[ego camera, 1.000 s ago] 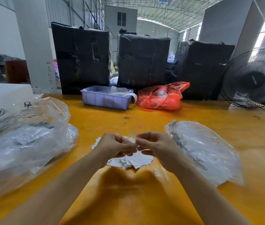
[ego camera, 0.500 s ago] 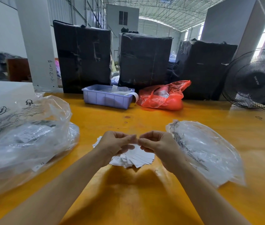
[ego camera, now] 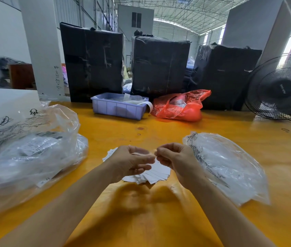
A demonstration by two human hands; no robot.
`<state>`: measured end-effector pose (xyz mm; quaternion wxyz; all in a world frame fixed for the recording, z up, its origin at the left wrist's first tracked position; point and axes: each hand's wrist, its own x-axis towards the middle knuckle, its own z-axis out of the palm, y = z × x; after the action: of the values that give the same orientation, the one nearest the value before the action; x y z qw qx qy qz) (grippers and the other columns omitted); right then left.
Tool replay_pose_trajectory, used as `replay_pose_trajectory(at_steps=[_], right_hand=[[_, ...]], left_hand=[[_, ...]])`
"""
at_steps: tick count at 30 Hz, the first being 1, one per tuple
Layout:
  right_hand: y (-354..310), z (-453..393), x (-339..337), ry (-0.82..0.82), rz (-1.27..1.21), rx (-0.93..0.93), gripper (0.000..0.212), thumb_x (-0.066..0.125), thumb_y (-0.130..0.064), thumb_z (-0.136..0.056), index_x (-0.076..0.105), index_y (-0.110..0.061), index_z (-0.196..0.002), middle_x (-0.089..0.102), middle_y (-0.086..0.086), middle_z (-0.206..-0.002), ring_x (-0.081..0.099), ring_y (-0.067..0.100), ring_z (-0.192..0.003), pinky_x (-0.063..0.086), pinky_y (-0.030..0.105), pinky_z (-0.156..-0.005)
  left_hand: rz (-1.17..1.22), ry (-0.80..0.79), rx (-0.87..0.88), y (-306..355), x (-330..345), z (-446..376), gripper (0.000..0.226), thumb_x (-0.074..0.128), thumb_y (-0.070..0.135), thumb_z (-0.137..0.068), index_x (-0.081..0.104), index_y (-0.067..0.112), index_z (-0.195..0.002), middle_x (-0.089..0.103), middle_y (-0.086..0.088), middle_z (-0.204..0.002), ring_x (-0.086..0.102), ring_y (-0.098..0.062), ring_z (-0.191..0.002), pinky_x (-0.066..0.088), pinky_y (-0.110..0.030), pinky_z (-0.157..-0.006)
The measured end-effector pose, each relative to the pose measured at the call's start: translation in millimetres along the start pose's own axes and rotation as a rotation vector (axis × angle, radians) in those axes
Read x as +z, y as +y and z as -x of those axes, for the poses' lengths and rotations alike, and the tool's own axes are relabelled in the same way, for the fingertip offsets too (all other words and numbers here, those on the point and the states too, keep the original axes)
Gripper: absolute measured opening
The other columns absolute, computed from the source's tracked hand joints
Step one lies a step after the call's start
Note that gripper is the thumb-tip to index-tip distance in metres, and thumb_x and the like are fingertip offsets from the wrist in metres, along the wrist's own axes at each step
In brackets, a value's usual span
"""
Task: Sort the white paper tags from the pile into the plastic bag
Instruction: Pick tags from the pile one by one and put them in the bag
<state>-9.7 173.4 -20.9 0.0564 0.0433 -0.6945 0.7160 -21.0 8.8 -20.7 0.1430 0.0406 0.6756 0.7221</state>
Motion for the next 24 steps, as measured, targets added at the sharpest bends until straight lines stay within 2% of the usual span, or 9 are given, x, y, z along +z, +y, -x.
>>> replay_pose_trajectory(at_steps=[3, 6, 7, 9, 11, 14, 18, 21, 24], right_hand=[[2.5, -3.1, -3.1, 0.016, -0.083, 0.070, 0.007, 0.062, 0.001, -0.086, 0.063, -0.003, -0.081, 0.070, 0.009, -0.071, 0.064, 0.018, -0.066, 0.053, 0.025, -0.064], [7.5, -1.9, -1.1, -0.112, 0.051, 0.117, 0.006, 0.063, -0.002, -0.086, 0.064, -0.004, -0.080, 0.071, 0.009, -0.074, 0.065, 0.016, -0.066, 0.054, 0.023, -0.061], [10.5, -1.8, 0.7, -0.128, 0.132, 0.101, 0.005, 0.063, -0.003, -0.086, 0.064, -0.005, -0.082, 0.071, 0.009, -0.077, 0.066, 0.016, -0.067, 0.055, 0.024, -0.061], [17.3, -5.5, -0.8, -0.036, 0.507, -0.045, 0.006, 0.061, -0.007, -0.089, 0.065, -0.007, -0.093, 0.070, 0.008, -0.089, 0.065, 0.018, -0.078, 0.055, 0.029, -0.072], [22.8, -8.8, -5.6, 0.019, 0.867, -0.175, 0.021, 0.059, -0.014, -0.091, 0.064, -0.007, -0.110, 0.068, 0.006, -0.105, 0.062, 0.018, -0.095, 0.051, 0.030, -0.085], [28.3, -8.2, -9.5, -0.094, 0.988, -0.098, 0.038, 0.066, -0.026, -0.085, 0.061, -0.008, -0.118, 0.064, 0.007, -0.117, 0.059, 0.021, -0.106, 0.047, 0.032, -0.090], [31.4, -10.5, -7.5, -0.081, 1.097, -0.170, 0.035, 0.070, -0.026, -0.083, 0.065, -0.006, -0.111, 0.066, 0.007, -0.109, 0.058, 0.021, -0.101, 0.046, 0.029, -0.085], [32.9, -12.1, -8.4, -0.022, 1.031, -0.202, 0.037, 0.073, -0.020, -0.079, 0.066, -0.009, -0.113, 0.064, 0.004, -0.105, 0.056, 0.018, -0.098, 0.042, 0.026, -0.082], [30.9, -9.7, -8.9, 0.057, 0.841, -0.199, 0.013, 0.075, -0.011, -0.076, 0.072, -0.011, -0.089, 0.064, -0.001, -0.077, 0.058, 0.017, -0.070, 0.047, 0.030, -0.064]], left_hand=[[0.075, 0.107, 0.039, -2.1, 0.6, -3.0, 0.022, 0.076, 0.012, -0.071, 0.067, 0.004, -0.089, 0.074, -0.007, -0.074, 0.068, -0.012, -0.062, 0.052, -0.019, -0.054], [0.271, 0.222, 0.101, -1.6, 0.5, -7.0, 0.012, 0.071, 0.009, -0.078, 0.064, 0.002, -0.085, 0.073, -0.010, -0.077, 0.069, -0.015, -0.066, 0.053, -0.018, -0.054], [0.327, 0.250, 0.120, -0.8, 0.0, -7.6, 0.012, 0.071, 0.007, -0.078, 0.062, 0.001, -0.084, 0.072, -0.012, -0.078, 0.069, -0.016, -0.066, 0.054, -0.017, -0.054], [0.340, 0.302, 0.156, 0.1, -2.3, -8.9, 0.013, 0.072, 0.002, -0.076, 0.060, 0.000, -0.082, 0.071, -0.015, -0.079, 0.069, -0.016, -0.063, 0.054, -0.017, -0.052], [0.264, 0.341, 0.186, -0.7, -5.9, -9.8, 0.016, 0.073, -0.003, -0.074, 0.059, 0.001, -0.079, 0.069, -0.015, -0.076, 0.069, -0.013, -0.057, 0.052, -0.017, -0.050], [0.149, 0.372, 0.211, -4.7, -11.0, -12.0, 0.014, 0.072, -0.005, -0.074, 0.061, 0.003, -0.076, 0.066, -0.012, -0.070, 0.065, -0.012, -0.053, 0.047, -0.016, -0.047], [0.043, 0.383, 0.226, -9.1, -11.9, -14.4, 0.011, 0.075, 0.003, -0.075, 0.065, 0.006, -0.072, 0.062, -0.006, -0.065, 0.054, -0.009, -0.052, 0.042, -0.016, -0.047], [0.001, 0.396, 0.234, -9.5, -11.8, -14.5, 0.010, 0.076, 0.008, -0.075, 0.066, 0.008, -0.071, 0.061, -0.002, -0.062, 0.049, -0.008, -0.051, 0.041, -0.016, -0.048], [-0.008, 0.392, 0.235, -10.9, -11.8, -14.8, 0.010, 0.076, 0.010, -0.076, 0.067, 0.007, -0.072, 0.061, -0.002, -0.064, 0.047, -0.009, -0.051, 0.040, -0.020, -0.052]])
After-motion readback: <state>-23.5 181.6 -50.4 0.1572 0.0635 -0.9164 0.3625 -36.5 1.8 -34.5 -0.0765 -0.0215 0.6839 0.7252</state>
